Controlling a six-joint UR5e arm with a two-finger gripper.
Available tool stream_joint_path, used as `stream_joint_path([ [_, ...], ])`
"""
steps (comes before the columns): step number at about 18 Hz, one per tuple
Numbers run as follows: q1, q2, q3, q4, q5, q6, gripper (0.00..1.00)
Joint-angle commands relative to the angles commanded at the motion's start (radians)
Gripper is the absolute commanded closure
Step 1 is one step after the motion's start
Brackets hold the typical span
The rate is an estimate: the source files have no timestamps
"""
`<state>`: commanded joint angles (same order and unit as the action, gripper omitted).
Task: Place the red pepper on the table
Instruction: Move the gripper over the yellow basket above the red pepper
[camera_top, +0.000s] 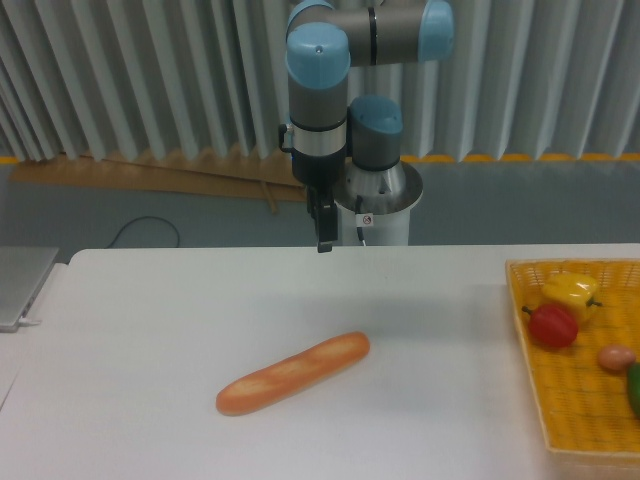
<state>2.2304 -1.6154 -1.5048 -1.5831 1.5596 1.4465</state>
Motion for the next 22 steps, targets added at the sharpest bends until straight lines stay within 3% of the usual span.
stream_joint_path([
  [6, 0.006, -0.003, 0.003, 0.005, 0.003, 0.000, 0.00],
  [22, 0.187, -0.017, 0.017, 0.008, 0.039, 0.008, 0.00],
])
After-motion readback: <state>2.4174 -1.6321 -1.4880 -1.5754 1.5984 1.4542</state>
